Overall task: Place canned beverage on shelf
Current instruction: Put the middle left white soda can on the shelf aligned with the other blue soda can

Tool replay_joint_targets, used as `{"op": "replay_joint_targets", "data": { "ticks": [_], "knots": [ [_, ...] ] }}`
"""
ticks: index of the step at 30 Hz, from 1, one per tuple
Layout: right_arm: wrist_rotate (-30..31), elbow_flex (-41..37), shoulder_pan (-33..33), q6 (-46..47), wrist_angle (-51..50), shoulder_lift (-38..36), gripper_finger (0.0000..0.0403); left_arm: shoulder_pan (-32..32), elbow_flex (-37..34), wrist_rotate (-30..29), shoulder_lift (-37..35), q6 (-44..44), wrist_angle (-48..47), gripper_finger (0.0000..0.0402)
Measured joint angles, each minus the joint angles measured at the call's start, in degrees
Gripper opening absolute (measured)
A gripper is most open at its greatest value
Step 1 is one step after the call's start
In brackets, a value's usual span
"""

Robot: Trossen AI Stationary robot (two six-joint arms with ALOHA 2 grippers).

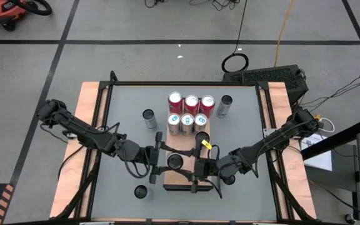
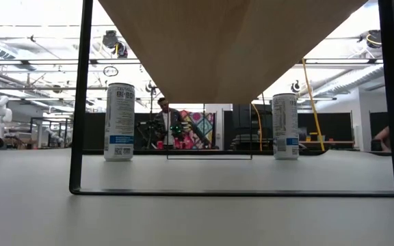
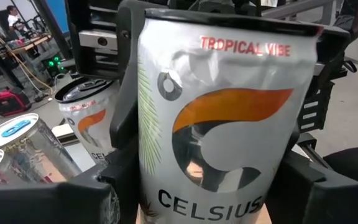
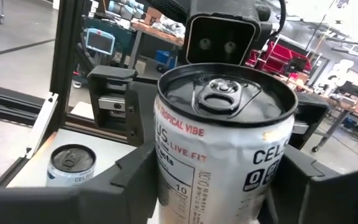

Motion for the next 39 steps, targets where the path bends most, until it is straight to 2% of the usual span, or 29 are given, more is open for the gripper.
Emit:
{"op": "replay_joint_targets", "data": {
  "ticks": [7, 11, 15, 19, 23, 27, 32, 39],
  "knots": [
    [3.1, 0.0, 0.38, -1.68, 0.07, 0.0, 0.0285, 0.0, -0.02, -1.6, 0.0, -0.79, -0.02, 0.0246],
    [3.94, 0.01, 1.21, -3.37, -0.15, -0.77, 0.0309, -0.09, -0.07, -4.58, 0.11, -0.51, 0.03, 0.0246],
    [5.23, 0.02, 2.65, -2.74, -3.31, -3.67, 0.0312, -0.01, -0.09, -10.29, 0.11, -0.33, 0.94, 0.0247],
    [7.81, 0.04, 4.78, -0.3, -10.58, -7.43, 0.0311, 0.09, -0.09, -14.6, 0.11, -1.76, 4.16, 0.0247],
    [7.53, 0.04, 7.38, 5.62, -18.97, -10.67, 0.0311, 0.68, -0.39, -14.89, 0.09, -4.98, 7.1, 0.0247],
    [7.51, 0.04, 10.01, 10.17, -24.27, -12.36, 0.0311, 0.87, -3.54, -14.89, 0.08, -6.42, 10.56, 0.0247],
    [7.53, 0.04, 13.16, 10.53, -26.21, -12.59, 0.0311, 1.05, -6.51, -14.87, 0.05, -6.85, 17.44, 0.0247],
    [7.53, 0.04, 16.74, 10.49, -27.41, -12.59, 0.0311, 3.17, -8.02, -12.0, 0.07, -12.88, 16.83, 0.0247]
  ]
}}
